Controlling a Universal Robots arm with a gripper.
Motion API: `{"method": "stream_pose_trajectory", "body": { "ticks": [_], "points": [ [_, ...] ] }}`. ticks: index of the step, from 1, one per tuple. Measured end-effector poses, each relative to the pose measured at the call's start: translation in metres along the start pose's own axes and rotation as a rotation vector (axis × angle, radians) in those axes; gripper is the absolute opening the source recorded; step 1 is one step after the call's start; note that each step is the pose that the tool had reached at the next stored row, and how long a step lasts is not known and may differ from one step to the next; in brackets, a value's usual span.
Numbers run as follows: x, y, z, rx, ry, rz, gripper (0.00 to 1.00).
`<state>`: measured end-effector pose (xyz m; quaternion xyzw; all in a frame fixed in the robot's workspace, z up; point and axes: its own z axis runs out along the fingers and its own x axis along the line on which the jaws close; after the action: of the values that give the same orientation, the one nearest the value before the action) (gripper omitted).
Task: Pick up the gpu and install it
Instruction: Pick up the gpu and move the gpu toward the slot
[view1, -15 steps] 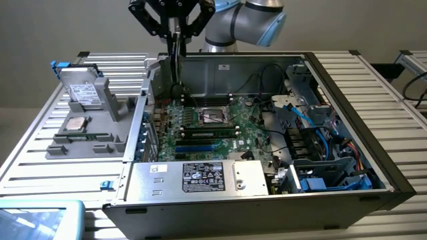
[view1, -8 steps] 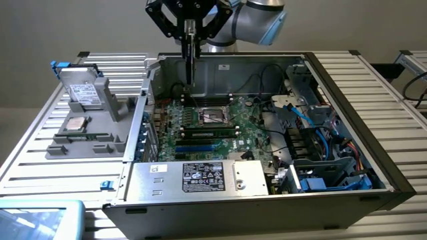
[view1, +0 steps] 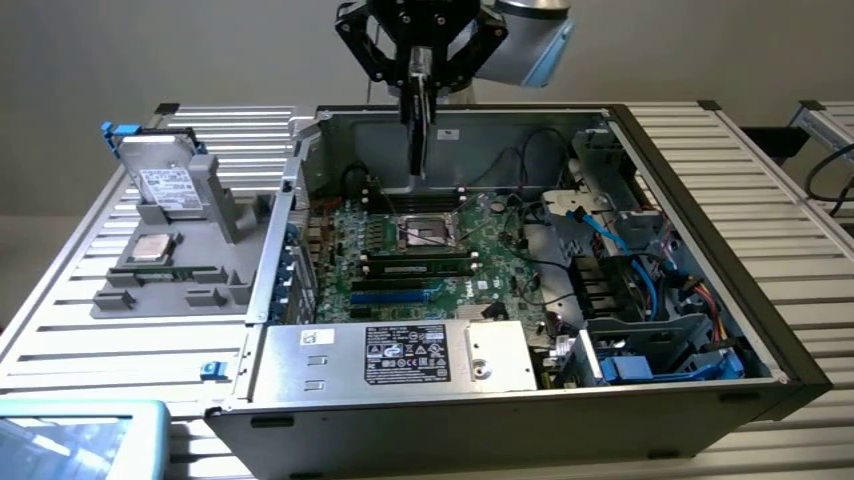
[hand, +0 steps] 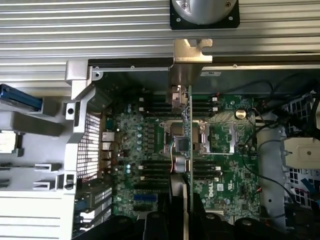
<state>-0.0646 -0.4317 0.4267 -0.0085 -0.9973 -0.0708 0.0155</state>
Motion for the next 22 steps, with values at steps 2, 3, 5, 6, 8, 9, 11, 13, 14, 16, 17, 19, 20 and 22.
{"method": "stream_pose_trajectory", "body": {
  "ticks": [2,3,5,6,8,9,11,13,14,16,17,19,20,22],
  "points": [
    [-0.009,-0.0014,0.0027,0.0001,0.0001,0.0,0.29],
    [-0.014,-0.0019,0.004,0.0001,0.0001,0.0,0.29],
    [-0.023,-0.0025,0.007,0.0003,0.0,0.0,0.29],
    [-0.026,-0.0026,0.0084,0.001,0.0001,0.0,0.29],
    [-0.035,-0.0029,0.0113,0.0021,-0.0001,0.0,0.29],
    [-0.038,-0.0031,0.0125,0.0026,0.0,0.0,0.29],
    [-0.043,-0.0032,0.0146,0.0035,0.0002,0.0,0.29],
    [-0.046,-0.0035,0.0177,0.005,0.0001,0.0,0.29],
    [-0.048,-0.0035,0.0195,0.0056,0.0001,-0.001,0.29],
    [-0.053,-0.0034,0.0231,0.0061,0.0001,-0.001,0.29],
    [-0.056,-0.0032,0.0248,0.0061,0.0002,-0.001,0.29],
    [-0.06,-0.0032,0.027,0.0061,0.0003,-0.001,0.29],
    [-0.06,-0.0032,0.027,0.0061,0.0003,-0.001,0.29],
    [-0.06,-0.0032,0.027,0.0063,0.0003,-0.001,0.29]
  ]
}}
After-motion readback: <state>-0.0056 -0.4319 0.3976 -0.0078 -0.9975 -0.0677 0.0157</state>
